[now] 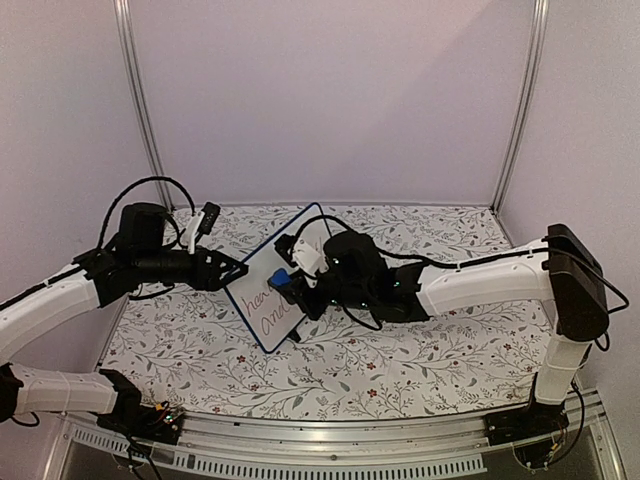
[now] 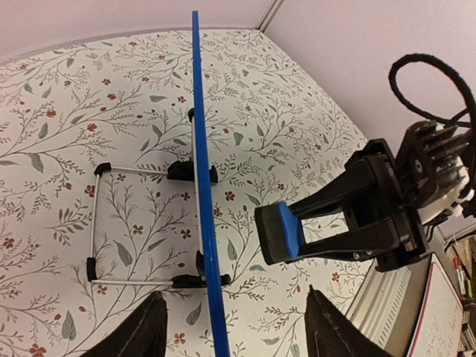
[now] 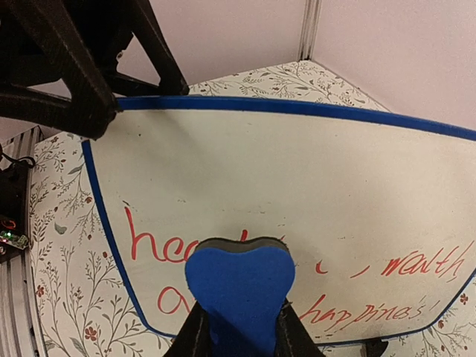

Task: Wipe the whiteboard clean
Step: Erase the center of the board.

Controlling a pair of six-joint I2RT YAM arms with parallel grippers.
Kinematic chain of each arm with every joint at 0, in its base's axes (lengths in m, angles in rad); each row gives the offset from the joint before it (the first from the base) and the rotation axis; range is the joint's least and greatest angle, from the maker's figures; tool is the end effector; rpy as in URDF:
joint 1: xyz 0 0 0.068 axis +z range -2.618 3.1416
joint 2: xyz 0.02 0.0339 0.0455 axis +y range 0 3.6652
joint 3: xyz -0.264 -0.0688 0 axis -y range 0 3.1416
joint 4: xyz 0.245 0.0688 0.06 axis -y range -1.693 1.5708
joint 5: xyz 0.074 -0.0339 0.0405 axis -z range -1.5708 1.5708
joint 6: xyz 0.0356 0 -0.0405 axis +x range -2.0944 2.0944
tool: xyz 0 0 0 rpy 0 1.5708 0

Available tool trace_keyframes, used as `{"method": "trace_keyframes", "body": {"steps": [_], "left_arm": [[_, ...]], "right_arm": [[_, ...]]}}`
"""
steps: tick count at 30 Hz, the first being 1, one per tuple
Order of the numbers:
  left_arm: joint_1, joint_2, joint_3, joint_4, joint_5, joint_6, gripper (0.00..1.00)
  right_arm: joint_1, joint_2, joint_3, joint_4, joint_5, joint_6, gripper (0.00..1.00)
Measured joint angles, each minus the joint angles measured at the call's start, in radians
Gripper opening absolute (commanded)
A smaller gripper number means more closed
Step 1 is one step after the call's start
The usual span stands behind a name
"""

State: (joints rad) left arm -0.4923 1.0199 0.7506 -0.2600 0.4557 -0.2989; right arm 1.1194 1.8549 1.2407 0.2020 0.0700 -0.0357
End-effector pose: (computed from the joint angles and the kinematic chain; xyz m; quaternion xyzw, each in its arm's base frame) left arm 0.1912 -0.1203 0.2776 0.1934 0.8302 -0.3676 0.3717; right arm 0.1894 0.3851 0.2309 -0.4406 0.7111 0.2571 0.4838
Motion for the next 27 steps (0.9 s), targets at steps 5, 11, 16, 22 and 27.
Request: {"method": "trace_keyframes", "body": {"steps": [5,11,16,22,27], "left_arm": [[0.000,0.009,0.000,-0.001,0.000,0.000,0.58],[0.000,0.015,0.000,-0.006,-0.004,0.000,0.47],[0.000,0.015,0.000,-0.008,-0.008,0.000,0.39],[0.000,0.015,0.000,-0.010,-0.016,0.000,0.31],[0.000,0.023,0.000,-0.011,-0.021,0.001,0.24]], "right_arm": [[0.029,0.000,-0.001,0.029,0.008,0.002,0.16],[0.071,0.011,0.021,0.051,0.014,0.002,0.16],[0.090,0.038,0.063,0.058,0.023,0.002,0.16],[0.092,0.062,0.077,0.060,0.030,0.013,0.16],[0.093,0.075,0.083,0.051,0.034,0.020,0.16]]}}
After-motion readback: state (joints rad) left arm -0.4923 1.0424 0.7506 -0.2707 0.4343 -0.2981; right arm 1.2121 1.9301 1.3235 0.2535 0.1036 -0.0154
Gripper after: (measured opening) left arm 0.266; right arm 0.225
